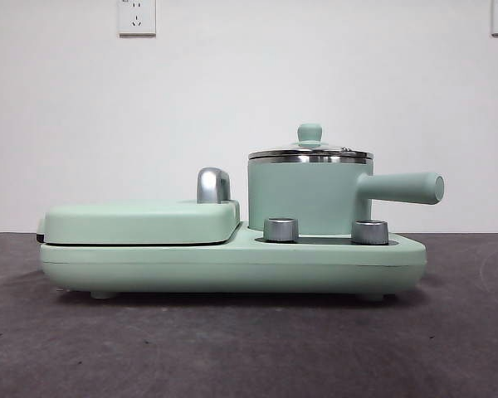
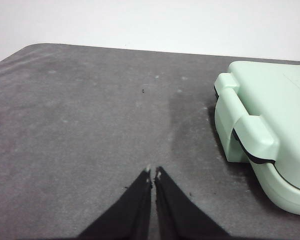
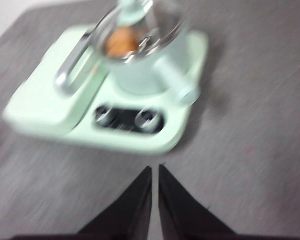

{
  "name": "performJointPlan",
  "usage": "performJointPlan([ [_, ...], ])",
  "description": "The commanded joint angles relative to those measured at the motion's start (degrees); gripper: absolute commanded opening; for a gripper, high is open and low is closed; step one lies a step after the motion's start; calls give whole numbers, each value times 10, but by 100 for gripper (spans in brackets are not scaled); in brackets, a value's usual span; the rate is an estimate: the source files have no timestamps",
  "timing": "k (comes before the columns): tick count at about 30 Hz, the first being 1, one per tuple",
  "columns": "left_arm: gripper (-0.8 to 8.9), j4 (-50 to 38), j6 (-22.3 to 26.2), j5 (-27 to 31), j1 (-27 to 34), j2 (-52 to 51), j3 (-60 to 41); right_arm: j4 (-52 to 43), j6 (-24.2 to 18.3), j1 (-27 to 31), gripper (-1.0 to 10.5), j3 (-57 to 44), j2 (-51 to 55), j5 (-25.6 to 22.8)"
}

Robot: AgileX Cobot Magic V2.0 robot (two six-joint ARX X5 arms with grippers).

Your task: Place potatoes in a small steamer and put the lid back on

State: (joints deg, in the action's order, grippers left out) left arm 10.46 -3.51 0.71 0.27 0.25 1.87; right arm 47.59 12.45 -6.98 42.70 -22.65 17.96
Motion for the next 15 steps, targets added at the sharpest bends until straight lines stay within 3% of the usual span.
performJointPlan([
  [1,19,2,9,2,1,-1,-11,-100,4,37,19,-69,36,0],
  [4,19,2,9,2,1,-1,-11,-193,1,70,19,-146,80,-10],
  [7,19,2,9,2,1,-1,-11,-255,-31,95,19,-209,116,-58],
  [12,19,2,9,2,1,-1,-11,-277,-85,106,19,-271,149,-120],
  [15,19,2,9,2,1,-1,-11,-287,-106,106,19,-303,166,-120],
])
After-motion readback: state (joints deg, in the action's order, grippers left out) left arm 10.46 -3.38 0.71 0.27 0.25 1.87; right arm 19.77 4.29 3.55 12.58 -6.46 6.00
